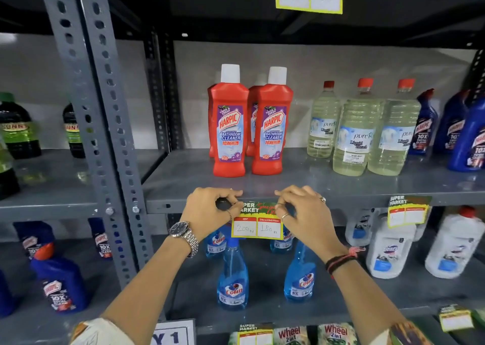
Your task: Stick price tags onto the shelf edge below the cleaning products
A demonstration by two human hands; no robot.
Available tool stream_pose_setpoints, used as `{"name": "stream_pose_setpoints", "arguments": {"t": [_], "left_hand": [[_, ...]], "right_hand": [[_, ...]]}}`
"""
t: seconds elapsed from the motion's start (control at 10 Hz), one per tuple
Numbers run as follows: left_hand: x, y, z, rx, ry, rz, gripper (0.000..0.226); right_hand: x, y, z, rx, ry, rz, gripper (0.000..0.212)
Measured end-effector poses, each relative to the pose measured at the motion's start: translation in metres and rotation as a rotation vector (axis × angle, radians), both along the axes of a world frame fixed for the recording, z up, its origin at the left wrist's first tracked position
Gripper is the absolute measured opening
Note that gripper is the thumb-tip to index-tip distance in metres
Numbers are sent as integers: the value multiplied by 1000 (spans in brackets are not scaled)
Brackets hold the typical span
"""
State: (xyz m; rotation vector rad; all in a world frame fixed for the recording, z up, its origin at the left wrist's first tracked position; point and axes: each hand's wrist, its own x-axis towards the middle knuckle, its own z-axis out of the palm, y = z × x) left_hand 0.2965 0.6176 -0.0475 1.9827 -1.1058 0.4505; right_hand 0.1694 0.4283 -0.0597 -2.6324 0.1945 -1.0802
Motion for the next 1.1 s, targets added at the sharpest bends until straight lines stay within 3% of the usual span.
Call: {"name": "stream_pose_setpoints", "arguments": {"t": [0.4,0.6,0.9,1.0,1.1], "left_hand": [[2,-11,-1,-84,45,123,22],[-5,-13,-1,-139,9,157,32],[2,-10,-1,-66,-30,106,32],[4,-4,-1,-15,-40,54,30],[4,6,6,-47,63,-76,24]], "right_hand": [[16,2,0,26,-98,-102,16],[24,11,4,30,-148,-194,47],[16,-6,7,145,-90,-98,17],[14,-11,7,153,-76,-32,21],[7,-18,18,255,-55,32,25]]}}
